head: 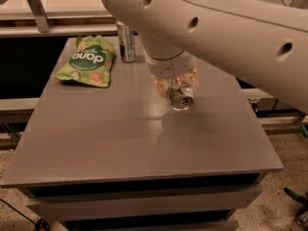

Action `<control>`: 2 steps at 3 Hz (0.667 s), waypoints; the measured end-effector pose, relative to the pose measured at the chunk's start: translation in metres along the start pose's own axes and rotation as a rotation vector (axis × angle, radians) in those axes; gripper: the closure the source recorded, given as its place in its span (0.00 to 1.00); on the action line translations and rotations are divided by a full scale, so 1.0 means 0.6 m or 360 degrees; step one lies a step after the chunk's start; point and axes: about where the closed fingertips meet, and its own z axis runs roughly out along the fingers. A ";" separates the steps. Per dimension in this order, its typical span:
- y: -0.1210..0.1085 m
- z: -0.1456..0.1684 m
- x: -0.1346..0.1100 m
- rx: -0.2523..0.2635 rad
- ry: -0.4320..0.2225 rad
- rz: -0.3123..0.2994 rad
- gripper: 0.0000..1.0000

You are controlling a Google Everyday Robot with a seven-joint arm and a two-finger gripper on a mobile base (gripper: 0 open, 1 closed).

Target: Place 7up can upright

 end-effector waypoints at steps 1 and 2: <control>0.027 0.013 -0.005 0.0012 -0.0115 0.0392 1.00; 0.028 0.026 -0.008 0.0147 -0.0200 0.0560 1.00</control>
Offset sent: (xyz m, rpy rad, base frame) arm -0.0047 -0.0255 -0.0186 0.3014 0.1340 -0.4423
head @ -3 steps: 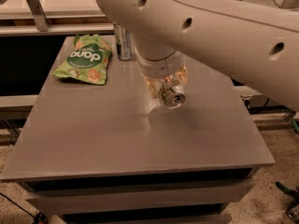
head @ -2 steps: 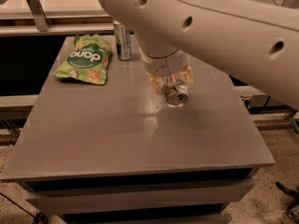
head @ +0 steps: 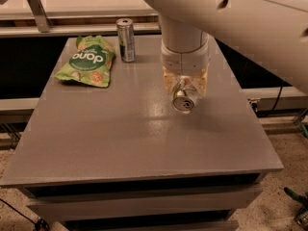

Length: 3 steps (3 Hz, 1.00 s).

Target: Place 7up can upright

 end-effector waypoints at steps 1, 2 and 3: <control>-0.006 0.000 0.000 0.0024 0.0004 0.0000 1.00; -0.006 0.000 0.001 0.0024 0.0005 0.0000 1.00; -0.012 0.004 0.002 -0.0008 -0.0074 0.0114 1.00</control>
Offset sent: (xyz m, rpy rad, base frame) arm 0.0065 0.0181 -0.0117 -0.0102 0.1442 -0.1981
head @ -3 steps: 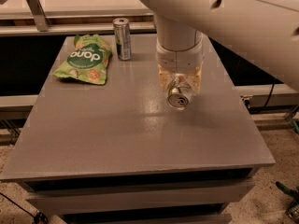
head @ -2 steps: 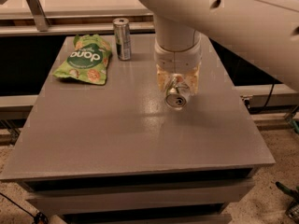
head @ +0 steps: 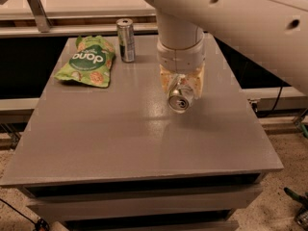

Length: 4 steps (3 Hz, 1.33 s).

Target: Place 7up can upright

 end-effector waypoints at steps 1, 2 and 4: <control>-0.040 0.008 0.015 0.0016 -0.0128 0.0230 1.00; -0.063 0.007 0.022 0.0056 -0.0237 0.0525 1.00; -0.079 0.007 0.031 0.0116 -0.0211 0.0595 1.00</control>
Offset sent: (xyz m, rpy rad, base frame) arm -0.0070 0.0209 -0.0012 0.0867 0.2584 -0.5989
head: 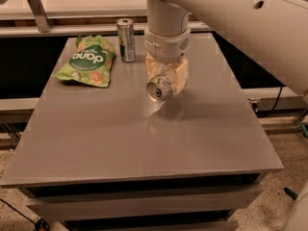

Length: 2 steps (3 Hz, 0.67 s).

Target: Place 7up can upright

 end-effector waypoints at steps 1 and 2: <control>-0.009 -0.003 0.004 0.0033 0.0029 0.0052 1.00; -0.011 -0.010 0.006 0.0018 0.0093 0.0205 1.00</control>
Offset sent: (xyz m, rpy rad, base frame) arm -0.0051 -0.0046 0.0115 -0.0798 -0.0461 -0.3632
